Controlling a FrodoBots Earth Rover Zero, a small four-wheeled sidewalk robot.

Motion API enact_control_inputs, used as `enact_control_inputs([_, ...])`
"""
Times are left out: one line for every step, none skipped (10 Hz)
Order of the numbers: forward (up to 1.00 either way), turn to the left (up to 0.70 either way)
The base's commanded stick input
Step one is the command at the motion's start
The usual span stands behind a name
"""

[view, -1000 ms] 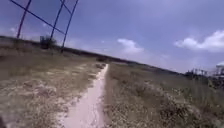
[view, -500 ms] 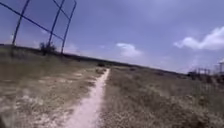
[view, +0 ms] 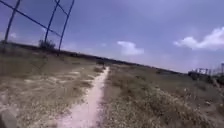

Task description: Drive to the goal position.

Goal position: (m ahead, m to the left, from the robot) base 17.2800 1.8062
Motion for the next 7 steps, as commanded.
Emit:
enact_control_inputs([0.7,0.0])
enact_control_inputs([0.7,0.0])
enact_control_inputs([0.7,0.0])
enact_control_inputs([0.7,0.0])
enact_control_inputs([0.7,0.0])
enact_control_inputs([0.7,0.0])
enact_control_inputs([0.7,0.0])
